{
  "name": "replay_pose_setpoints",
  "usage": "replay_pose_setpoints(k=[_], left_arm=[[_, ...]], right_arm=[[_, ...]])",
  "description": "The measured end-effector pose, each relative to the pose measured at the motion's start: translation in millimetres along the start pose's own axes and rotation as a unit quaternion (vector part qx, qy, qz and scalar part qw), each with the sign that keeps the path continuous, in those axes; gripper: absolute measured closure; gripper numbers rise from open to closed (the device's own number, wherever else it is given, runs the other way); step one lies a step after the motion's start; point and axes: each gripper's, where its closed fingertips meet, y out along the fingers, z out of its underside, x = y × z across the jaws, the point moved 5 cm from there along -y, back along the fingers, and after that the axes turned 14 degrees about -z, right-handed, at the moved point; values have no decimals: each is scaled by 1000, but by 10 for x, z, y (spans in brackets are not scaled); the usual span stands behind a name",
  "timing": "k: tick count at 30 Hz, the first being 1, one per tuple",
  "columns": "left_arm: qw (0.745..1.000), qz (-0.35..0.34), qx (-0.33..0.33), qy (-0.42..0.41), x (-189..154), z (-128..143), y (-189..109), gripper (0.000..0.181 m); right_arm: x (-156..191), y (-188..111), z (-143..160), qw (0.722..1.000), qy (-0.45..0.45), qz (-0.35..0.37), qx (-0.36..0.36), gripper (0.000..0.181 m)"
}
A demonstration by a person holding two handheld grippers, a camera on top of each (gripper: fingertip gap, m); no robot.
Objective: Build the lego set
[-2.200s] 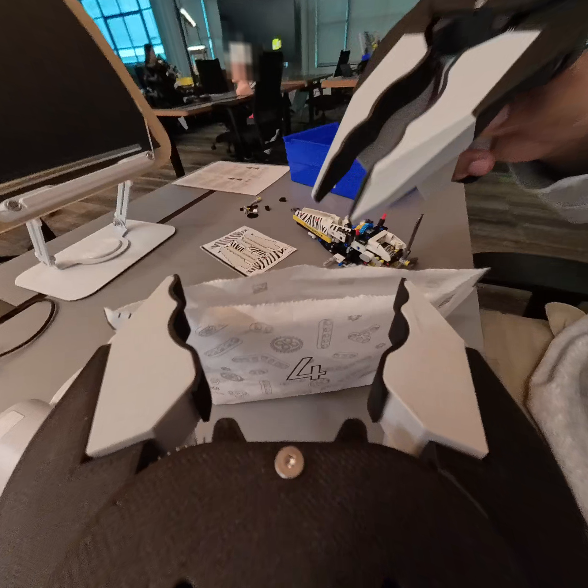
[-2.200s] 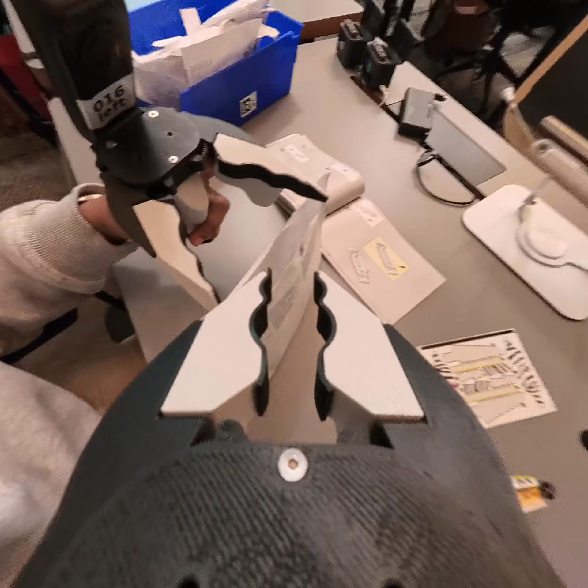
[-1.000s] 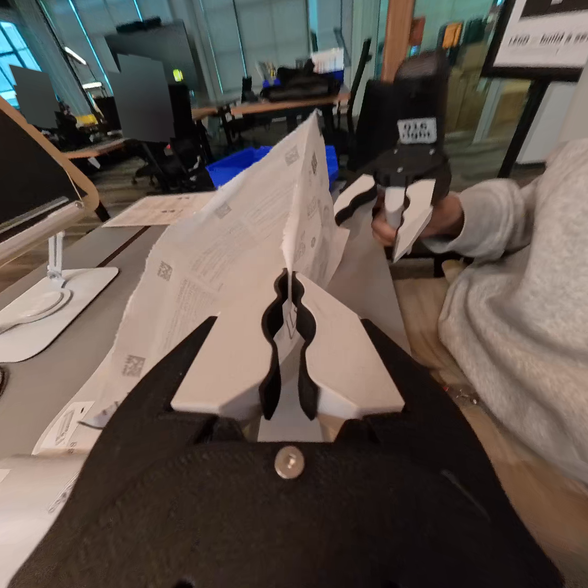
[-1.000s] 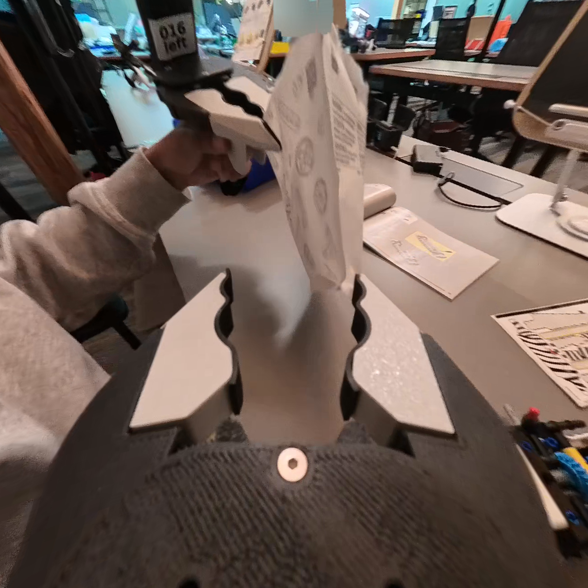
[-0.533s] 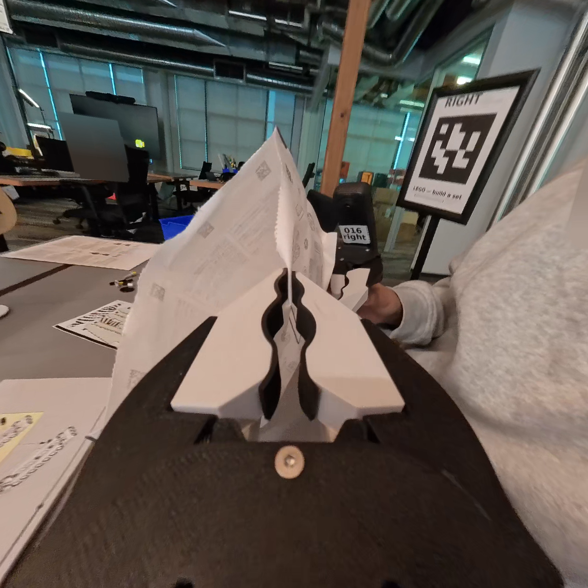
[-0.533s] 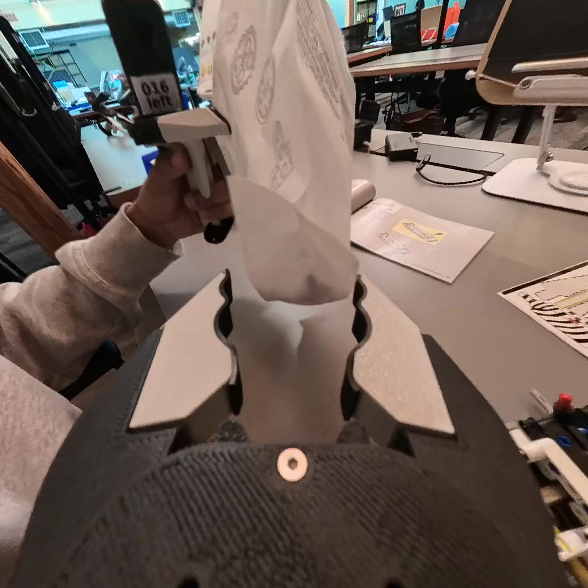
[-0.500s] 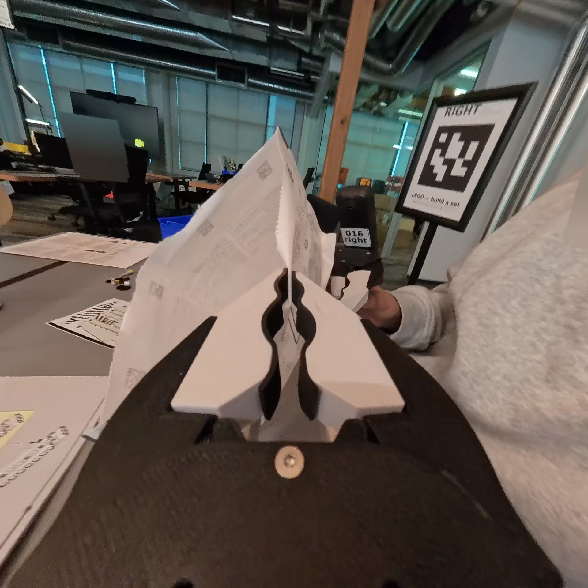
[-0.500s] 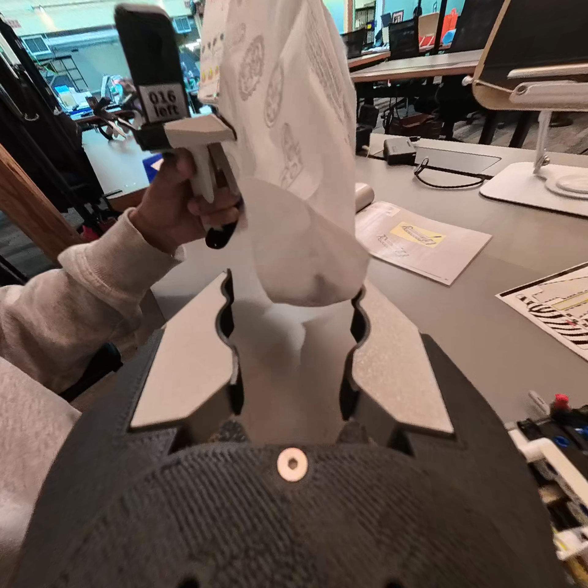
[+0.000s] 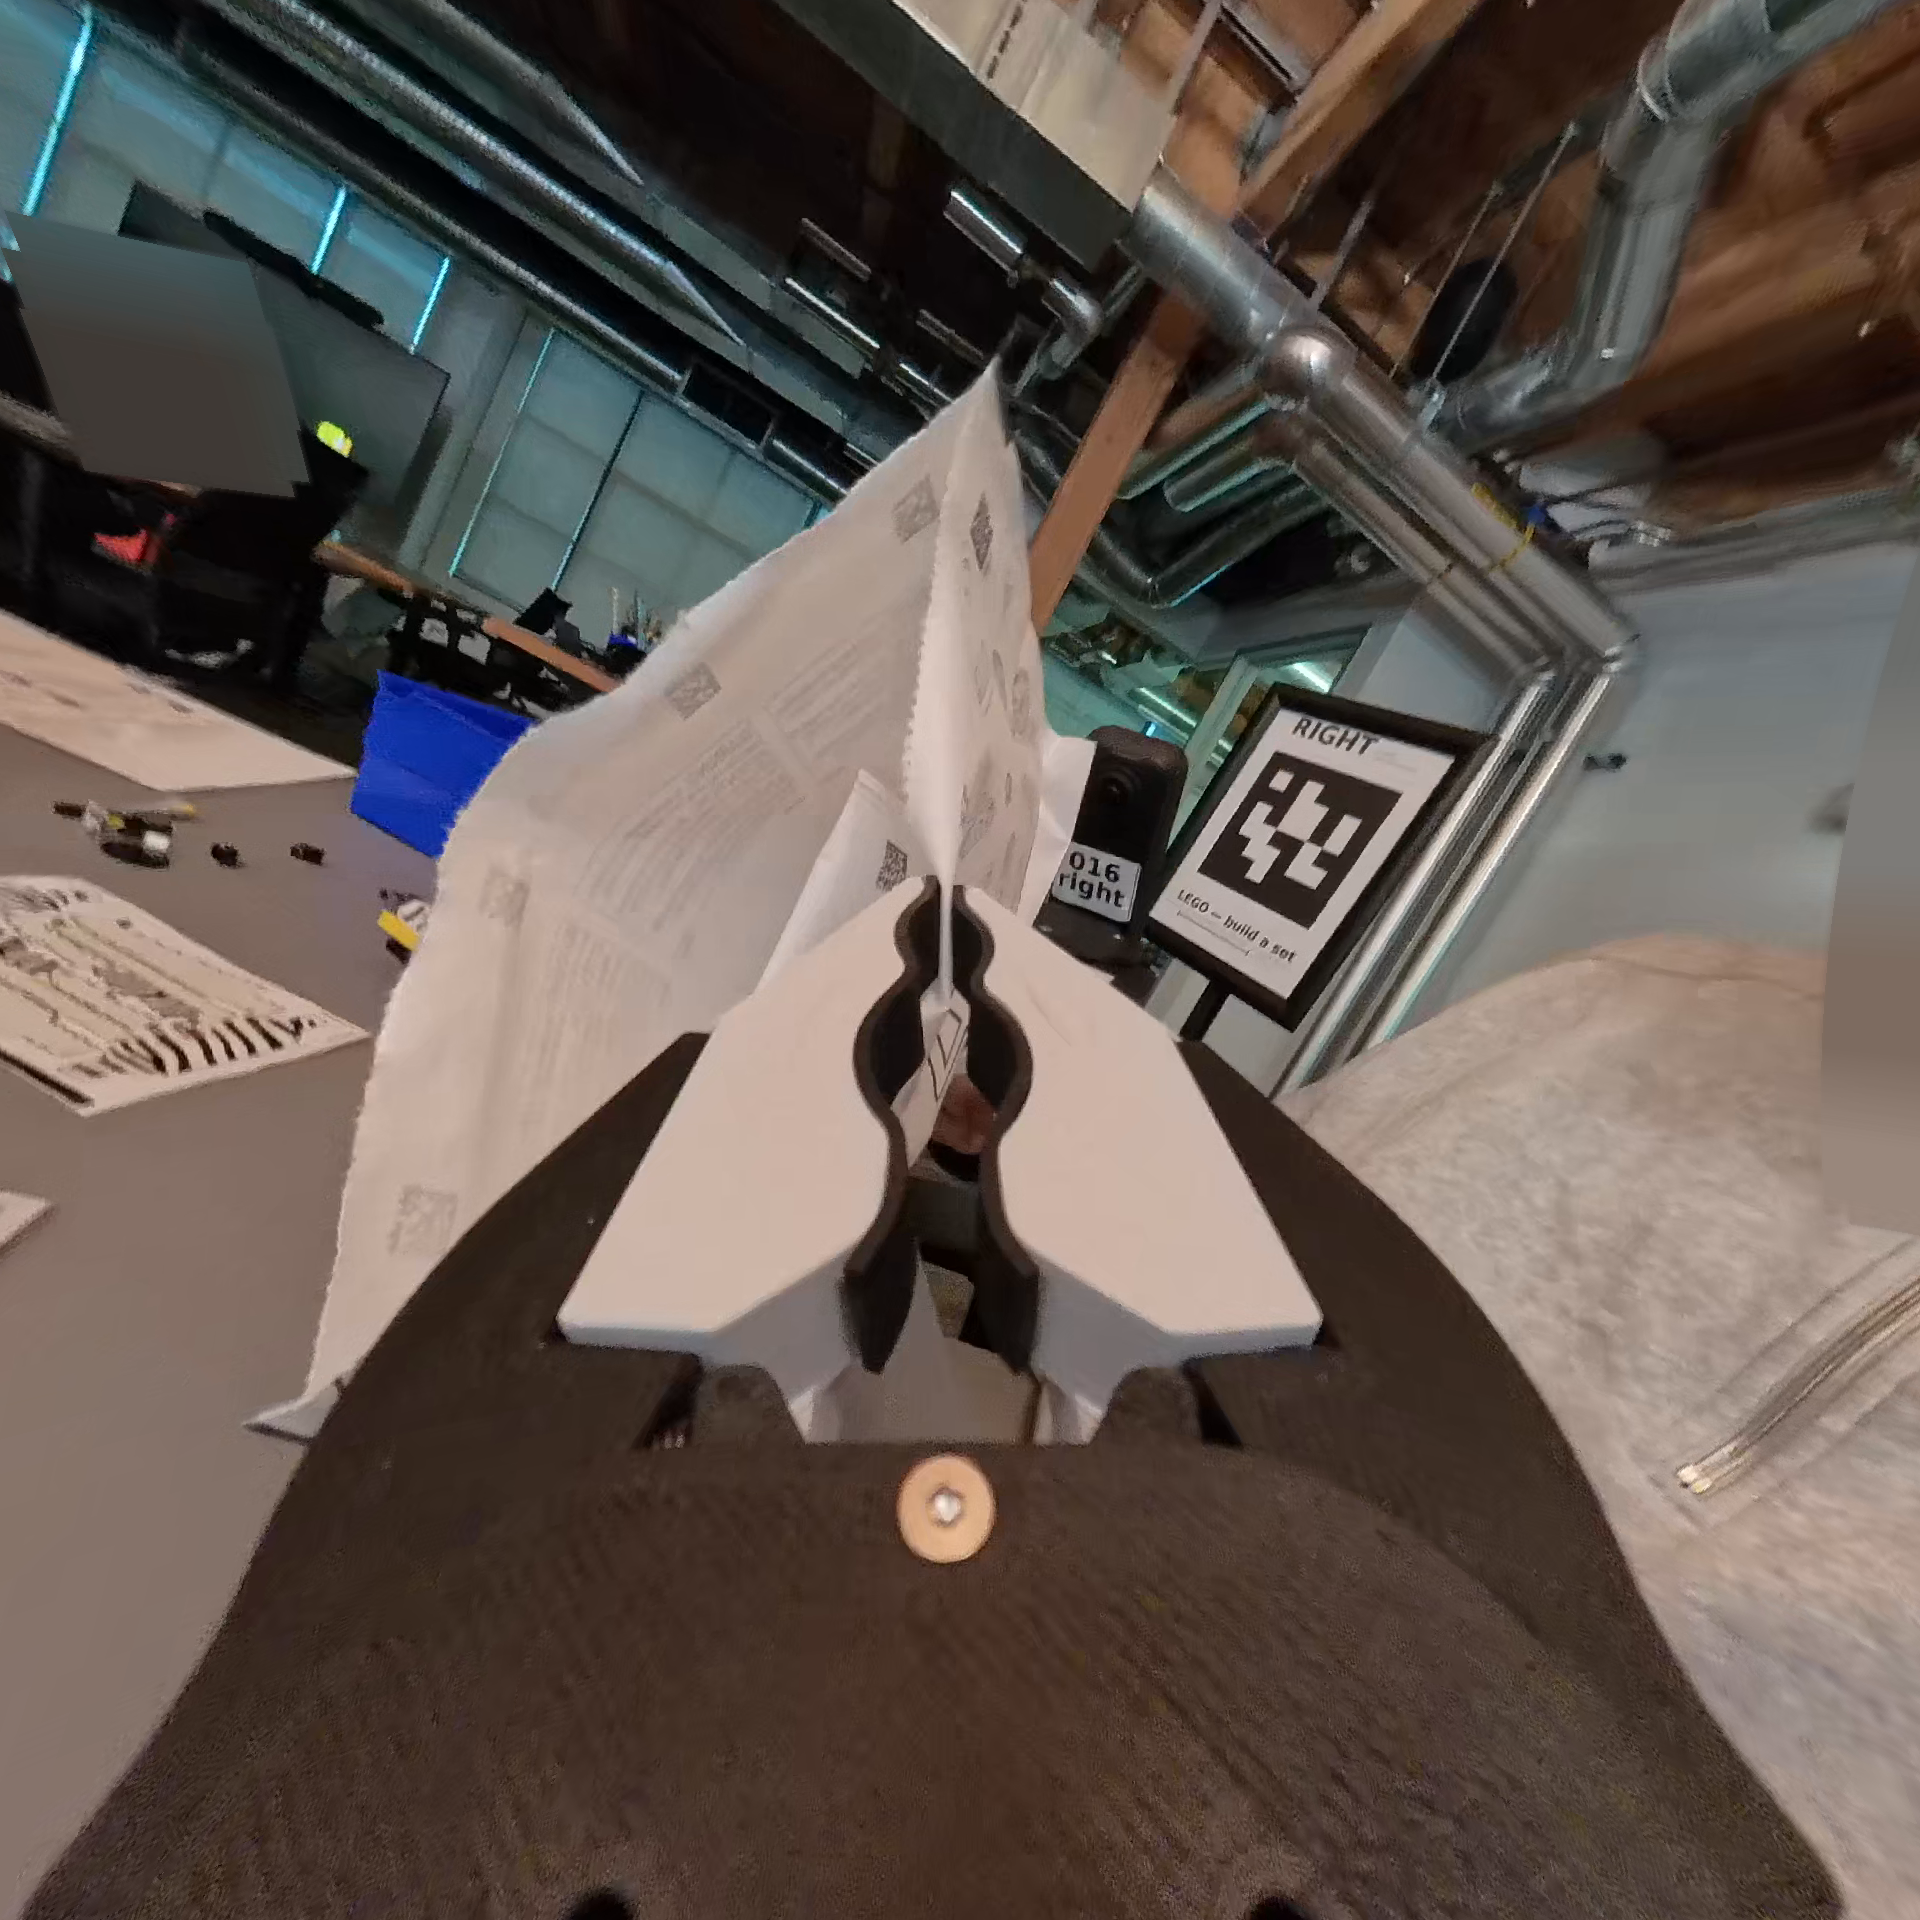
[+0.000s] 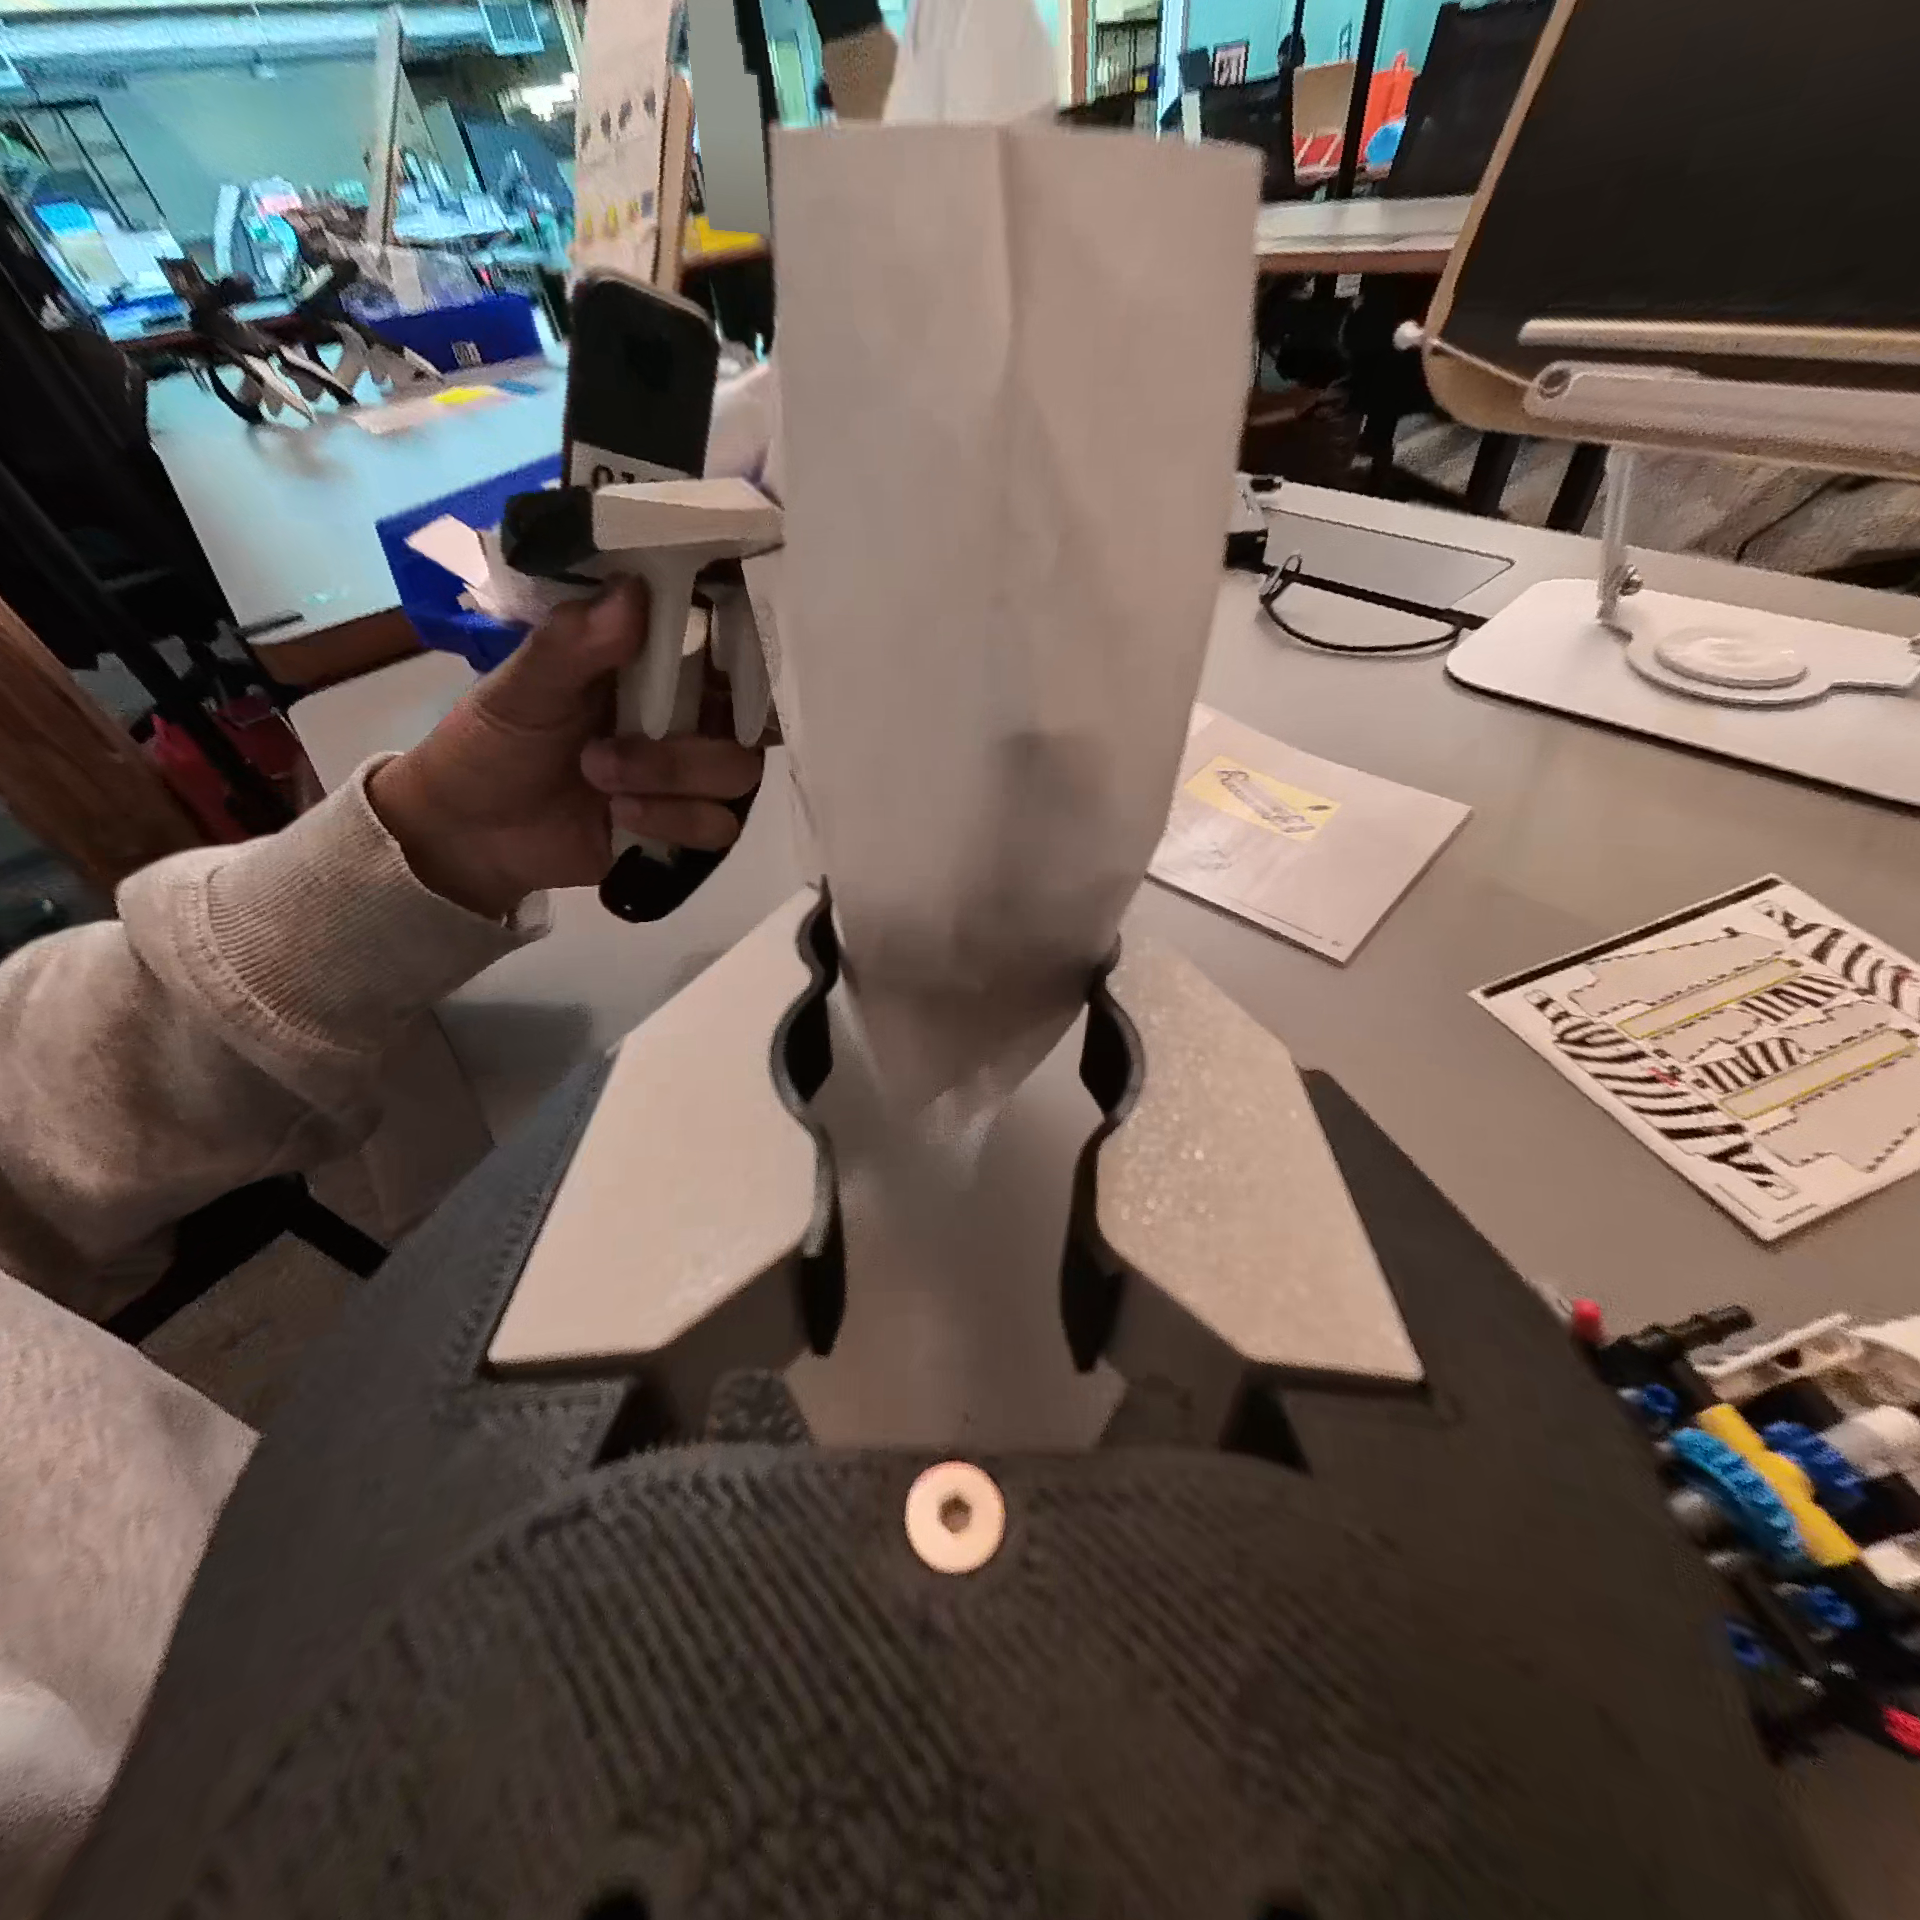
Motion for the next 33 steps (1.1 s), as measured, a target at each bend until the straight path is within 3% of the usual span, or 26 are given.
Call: replay_pose_setpoints(k=[5,12,21,33], left_arm=[[997,-27,41,-65,178,59,-64,181],[980,-62,147,-118,389,273,-204,176],[974,-86,158,-139,562,323,-312,174],[971,-99,152,-155,635,275,-430,167]], right_arm=[[-80,31,-91,996,-14,-8,93,139],[-220,181,-122,965,49,-99,236,145],[-311,358,-62,959,44,-90,264,144],[-359,488,-245,940,26,-113,322,146]])
